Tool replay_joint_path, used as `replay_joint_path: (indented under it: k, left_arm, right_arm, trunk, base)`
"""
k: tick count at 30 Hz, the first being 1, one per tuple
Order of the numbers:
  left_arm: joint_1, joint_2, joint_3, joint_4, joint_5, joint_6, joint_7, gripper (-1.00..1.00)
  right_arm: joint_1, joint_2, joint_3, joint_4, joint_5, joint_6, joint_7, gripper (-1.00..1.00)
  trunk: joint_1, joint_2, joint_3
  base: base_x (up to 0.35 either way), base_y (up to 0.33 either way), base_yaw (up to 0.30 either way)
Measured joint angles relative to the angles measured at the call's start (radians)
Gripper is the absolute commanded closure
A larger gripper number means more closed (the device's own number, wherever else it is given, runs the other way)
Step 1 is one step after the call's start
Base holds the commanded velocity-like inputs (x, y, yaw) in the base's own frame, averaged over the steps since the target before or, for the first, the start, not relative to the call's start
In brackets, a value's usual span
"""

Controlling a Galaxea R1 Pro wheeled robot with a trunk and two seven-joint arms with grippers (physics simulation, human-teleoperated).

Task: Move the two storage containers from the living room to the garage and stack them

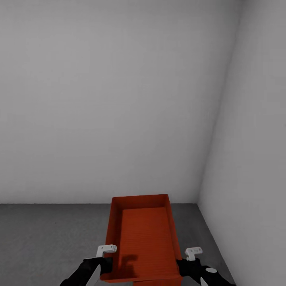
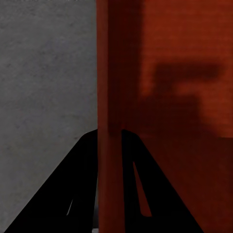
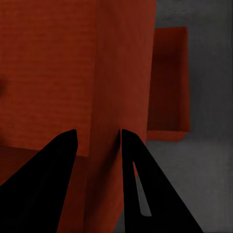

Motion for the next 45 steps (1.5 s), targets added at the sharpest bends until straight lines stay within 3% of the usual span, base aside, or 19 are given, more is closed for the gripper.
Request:
replay_joint_path:
  k: [6, 23, 45]
  left_arm:
    - [0.0, 0.0, 0.001, 0.002, 0.0, -0.003, -0.001, 1.0]
    - [0.0, -0.002, -0.001, -0.002, 0.001, 0.002, 0.004, 1.0]
    - [0.0, -0.001, -0.001, 0.0, 0.001, 0.0, 0.002, 1.0]
  right_arm:
    - [0.0, 0.0, 0.001, 0.0, 0.0, 0.0, 0.0, 1.0]
    - [0.0, -0.002, 0.0, 0.0, -0.001, 0.0, 0.003, 1.0]
    - [0.0, -0.002, 0.0, 0.0, -0.001, 0.0, 0.002, 1.0]
  trunk:
    - [0.0, 0.0, 0.0]
    - [0.0, 0.0, 0.0]
    - [0.0, 0.0, 0.0]
  base:
    - [0.039, -0.012, -0.011]
    - [0.277, -0.118, 0.0]
    - [0.009, -0.022, 0.0]
